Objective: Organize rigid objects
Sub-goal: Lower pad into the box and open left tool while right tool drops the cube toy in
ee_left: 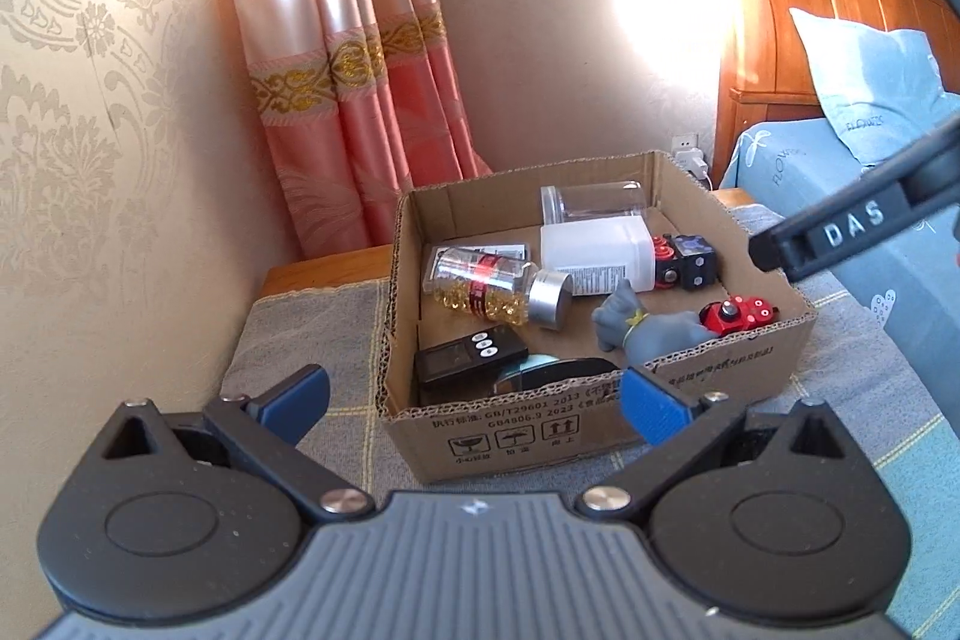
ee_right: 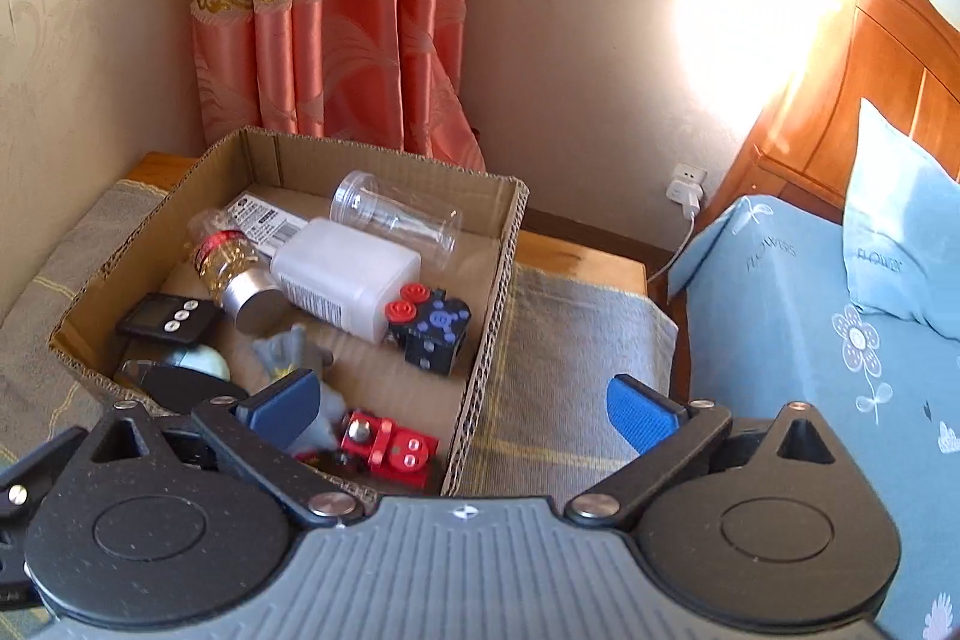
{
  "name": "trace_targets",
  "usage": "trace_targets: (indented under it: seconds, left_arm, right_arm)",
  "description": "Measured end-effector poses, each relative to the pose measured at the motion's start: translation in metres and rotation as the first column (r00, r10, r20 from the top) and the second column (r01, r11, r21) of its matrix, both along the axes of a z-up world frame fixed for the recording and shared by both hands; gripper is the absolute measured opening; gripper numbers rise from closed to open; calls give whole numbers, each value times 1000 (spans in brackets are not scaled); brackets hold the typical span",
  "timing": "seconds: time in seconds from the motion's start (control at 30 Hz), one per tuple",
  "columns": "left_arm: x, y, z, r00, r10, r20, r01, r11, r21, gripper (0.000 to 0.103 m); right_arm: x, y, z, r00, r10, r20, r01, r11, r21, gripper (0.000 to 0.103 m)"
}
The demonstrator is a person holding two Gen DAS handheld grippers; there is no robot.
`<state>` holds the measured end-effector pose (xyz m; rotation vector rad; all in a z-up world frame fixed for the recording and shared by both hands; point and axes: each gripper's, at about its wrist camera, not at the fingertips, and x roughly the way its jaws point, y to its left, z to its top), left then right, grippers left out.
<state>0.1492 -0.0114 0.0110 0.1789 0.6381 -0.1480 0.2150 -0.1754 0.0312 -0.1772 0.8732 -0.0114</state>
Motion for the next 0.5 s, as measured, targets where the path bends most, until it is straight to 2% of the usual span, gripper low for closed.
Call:
trace_targets:
  seconds: [0.13,0.23,0.5]
  left_arm:
    - [-8,2,7,998,30,-48,-32,999,-34,102]
    - [-14,2,13,998,53,-44,-54,998,-25,102]
    - [-20,2,19,994,90,-60,-91,996,-16,102]
  right_arm:
    - [-33,6,-5,999,-52,-14,52,998,42,103]
    - [-49,10,-10,997,-62,-36,64,996,69,103]
    - [-68,15,-10,995,-87,-38,90,992,86,103]
